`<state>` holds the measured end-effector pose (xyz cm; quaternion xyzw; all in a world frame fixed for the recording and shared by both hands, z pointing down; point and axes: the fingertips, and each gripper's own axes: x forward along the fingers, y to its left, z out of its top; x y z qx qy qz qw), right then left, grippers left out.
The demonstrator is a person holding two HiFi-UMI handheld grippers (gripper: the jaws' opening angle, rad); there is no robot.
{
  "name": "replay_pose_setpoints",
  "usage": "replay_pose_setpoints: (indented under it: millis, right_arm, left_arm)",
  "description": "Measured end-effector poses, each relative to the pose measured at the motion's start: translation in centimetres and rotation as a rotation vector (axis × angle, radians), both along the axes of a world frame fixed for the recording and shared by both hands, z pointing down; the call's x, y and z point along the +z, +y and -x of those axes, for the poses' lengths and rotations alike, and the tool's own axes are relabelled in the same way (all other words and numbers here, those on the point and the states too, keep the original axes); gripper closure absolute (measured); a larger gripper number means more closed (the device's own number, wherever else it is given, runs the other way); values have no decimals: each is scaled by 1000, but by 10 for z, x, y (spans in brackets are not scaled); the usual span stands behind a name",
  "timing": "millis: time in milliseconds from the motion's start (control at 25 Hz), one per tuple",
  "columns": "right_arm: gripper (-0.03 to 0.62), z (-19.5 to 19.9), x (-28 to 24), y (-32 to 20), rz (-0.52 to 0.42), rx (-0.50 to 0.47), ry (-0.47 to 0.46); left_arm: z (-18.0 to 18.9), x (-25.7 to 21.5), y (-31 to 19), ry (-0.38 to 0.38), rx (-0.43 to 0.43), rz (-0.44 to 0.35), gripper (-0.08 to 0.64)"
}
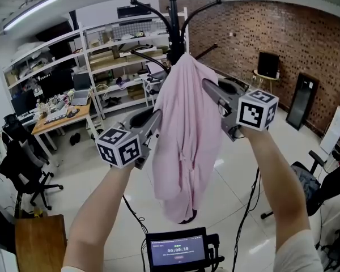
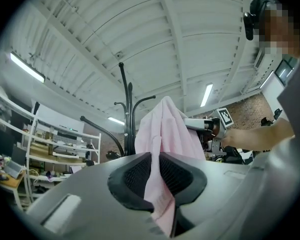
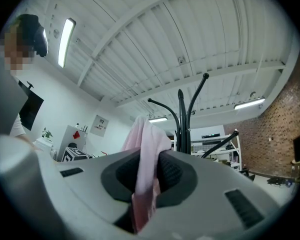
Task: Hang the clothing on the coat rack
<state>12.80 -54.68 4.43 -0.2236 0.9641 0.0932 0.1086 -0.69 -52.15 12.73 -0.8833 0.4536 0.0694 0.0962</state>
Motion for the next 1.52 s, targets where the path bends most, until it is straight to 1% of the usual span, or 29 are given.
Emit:
replay_pose_setpoints:
  millis: [120, 160, 280, 360, 560, 920, 1520]
  right_arm:
    - [537, -3, 5, 0, 7, 10, -10]
    - [514, -3, 6, 0, 9, 11, -12]
    - [508, -8, 7, 3, 16, 11, -27]
    - [448, -14, 9, 2, 22, 18, -43]
    - [448, -29, 25, 0, 45, 46, -54]
    - [449, -51, 43, 1, 60, 104, -44]
    - [448, -35, 72, 12, 79, 91, 9]
  left_arm:
    - [3, 5, 4, 11, -1, 4, 499]
    - [3, 6, 5, 12, -1, 5, 499]
    - [2, 8, 11, 23, 4, 8, 499]
    - [2, 9, 14, 37, 7, 10, 499]
    - [0, 15, 22, 58, 19, 7, 499]
    - [-4, 22, 29, 78, 22, 16, 499]
    - [-3, 32, 36, 96, 35, 38, 499]
